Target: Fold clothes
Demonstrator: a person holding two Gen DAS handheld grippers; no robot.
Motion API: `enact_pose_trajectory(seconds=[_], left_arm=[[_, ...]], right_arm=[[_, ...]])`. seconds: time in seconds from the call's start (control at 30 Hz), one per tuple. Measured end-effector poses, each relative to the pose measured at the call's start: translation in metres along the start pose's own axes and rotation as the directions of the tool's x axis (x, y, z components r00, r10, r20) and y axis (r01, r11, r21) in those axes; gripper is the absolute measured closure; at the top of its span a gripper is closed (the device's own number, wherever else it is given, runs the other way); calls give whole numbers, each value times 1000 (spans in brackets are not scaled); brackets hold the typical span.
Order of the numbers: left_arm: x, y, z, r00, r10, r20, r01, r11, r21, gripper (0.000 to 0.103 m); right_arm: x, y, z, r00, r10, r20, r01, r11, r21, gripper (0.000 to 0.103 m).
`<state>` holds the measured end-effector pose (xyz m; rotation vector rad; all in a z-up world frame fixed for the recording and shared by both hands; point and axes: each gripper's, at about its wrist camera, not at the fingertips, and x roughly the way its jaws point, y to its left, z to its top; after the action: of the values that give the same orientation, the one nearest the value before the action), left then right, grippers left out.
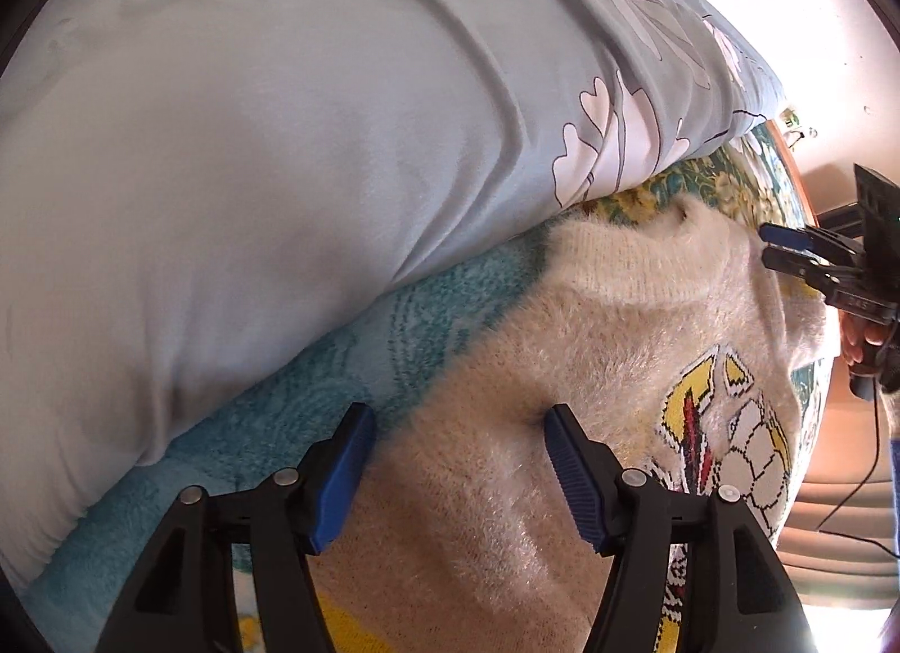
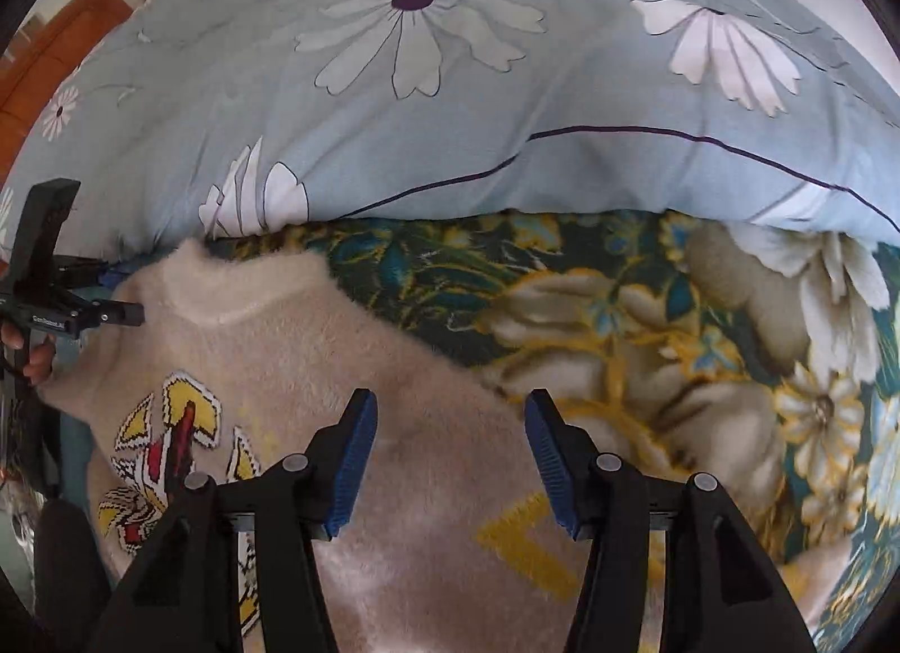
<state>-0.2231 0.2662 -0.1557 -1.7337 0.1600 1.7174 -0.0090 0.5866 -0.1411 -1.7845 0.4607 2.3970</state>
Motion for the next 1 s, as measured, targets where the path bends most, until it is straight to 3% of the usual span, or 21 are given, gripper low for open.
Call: enact_pose_trajectory(seconds=[0.17, 0.37, 0.43, 0.5, 0.7, 0.83, 1.0], left_arm=[[-3, 2, -10, 999, -29, 13, 29, 999, 19, 38], [-7, 2, -21, 997, -56, 49, 56, 998, 11, 41], [-7, 2, -23, 996, -52, 65, 53, 999, -4, 53], [-10, 5, -25, 996, -50, 79, 51, 998, -20, 59], [-24, -5, -44, 988, -41, 146, 45, 999, -26, 80], [-44, -14, -65, 973, 1, 230, 8, 999, -40, 85], [-84, -19, -94, 934, 36, 355, -9, 997, -80, 86]], right_arm=[[24, -5, 11, 995, 64, -73, -65, 998, -14, 46], [26, 9, 9, 993, 69, -98, -74, 996, -42, 48], [26, 15, 7, 994, 46, -95, -51, 998, -44, 55], [24, 18, 4, 996, 25, -90, -29, 999, -38, 64], [6, 28, -8, 999, -8, -43, 8, 1000, 1, 78], [-20, 47, -16, 999, -33, 26, 33, 999, 8, 81], [-59, 67, -16, 992, -63, 112, 66, 998, -25, 83]])
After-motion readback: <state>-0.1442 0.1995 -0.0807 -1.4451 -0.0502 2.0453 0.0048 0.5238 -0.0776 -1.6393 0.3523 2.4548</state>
